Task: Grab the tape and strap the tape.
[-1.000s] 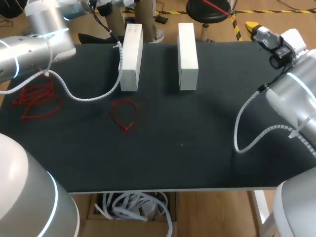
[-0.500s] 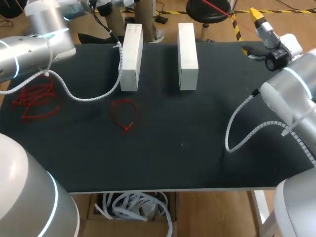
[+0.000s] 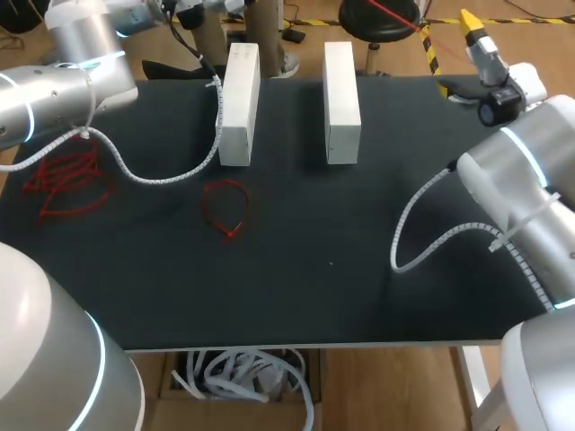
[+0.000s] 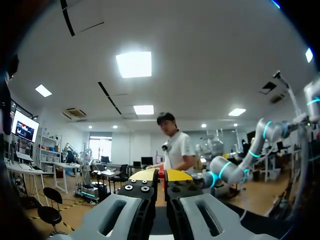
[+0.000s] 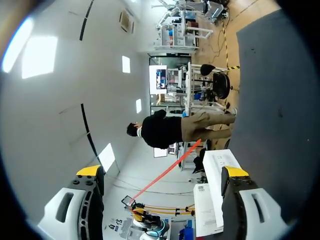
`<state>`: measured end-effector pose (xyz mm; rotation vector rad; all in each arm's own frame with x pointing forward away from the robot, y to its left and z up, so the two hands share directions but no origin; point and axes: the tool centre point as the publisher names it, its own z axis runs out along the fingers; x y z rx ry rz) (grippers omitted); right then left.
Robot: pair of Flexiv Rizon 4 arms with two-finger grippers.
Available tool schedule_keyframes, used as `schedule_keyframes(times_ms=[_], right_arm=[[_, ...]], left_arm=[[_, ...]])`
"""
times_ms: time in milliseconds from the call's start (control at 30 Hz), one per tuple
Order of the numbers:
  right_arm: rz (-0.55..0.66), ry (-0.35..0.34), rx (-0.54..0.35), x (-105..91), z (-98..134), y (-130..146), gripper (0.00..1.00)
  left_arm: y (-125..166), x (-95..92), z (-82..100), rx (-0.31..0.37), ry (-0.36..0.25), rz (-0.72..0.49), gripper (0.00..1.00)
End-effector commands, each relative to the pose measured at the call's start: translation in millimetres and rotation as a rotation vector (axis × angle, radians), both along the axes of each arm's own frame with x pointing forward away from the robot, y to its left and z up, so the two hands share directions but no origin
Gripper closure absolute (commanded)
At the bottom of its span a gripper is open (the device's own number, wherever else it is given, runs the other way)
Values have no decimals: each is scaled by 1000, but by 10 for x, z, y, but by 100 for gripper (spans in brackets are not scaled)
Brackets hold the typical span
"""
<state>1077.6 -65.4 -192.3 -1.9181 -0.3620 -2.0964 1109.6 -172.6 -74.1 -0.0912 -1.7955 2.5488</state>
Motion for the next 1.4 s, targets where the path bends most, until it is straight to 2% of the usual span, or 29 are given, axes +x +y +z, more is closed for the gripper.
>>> schedule_keyframes(times_ms=[33, 267, 300, 333, 400, 467, 800, 1000, 1033, 1067, 1100, 1200, 1267, 1400], right_arm=[[-259, 3, 28, 87, 35, 99, 0], [-221, 14, 37, 24, 197, 218, 0], [-211, 7, 16, 16, 209, 214, 0], [-214, 29, 18, 0, 212, 208, 0], [-197, 28, -19, -22, 209, 200, 0], [-201, 42, -11, -44, 179, 180, 0], [-214, -8, -40, 63, 216, 31, 0], [-203, -10, -45, 107, 222, 40, 0], [-198, -12, -48, 115, 219, 45, 2], [-197, -11, -48, 116, 220, 48, 36], [-193, -11, -48, 120, 219, 53, 51], [-186, -9, -50, 121, 219, 64, 49], [-181, -5, -50, 118, 209, 69, 42], [-176, -5, -54, 117, 206, 72, 38]], left_arm=[[-1, -12, 7, 2, 1, 3, 100], [-1, -12, 7, 2, 1, 3, 100], [-1, -12, 7, 2, 1, 3, 100], [-1, -12, 7, 2, 1, 3, 100], [-1, -12, 7, 2, 1, 3, 100], [-1, -12, 7, 2, 1, 3, 100], [-1, -12, 7, 2, 1, 3, 100], [-1, -12, 7, 2, 1, 3, 100], [-1, -12, 7, 2, 1, 3, 100], [-1, -12, 7, 2, 1, 3, 100], [-1, -12, 7, 2, 1, 3, 100], [-1, -12, 7, 2, 1, 3, 100], [-1, -12, 7, 2, 1, 3, 100], [-1, -12, 7, 2, 1, 3, 100]])
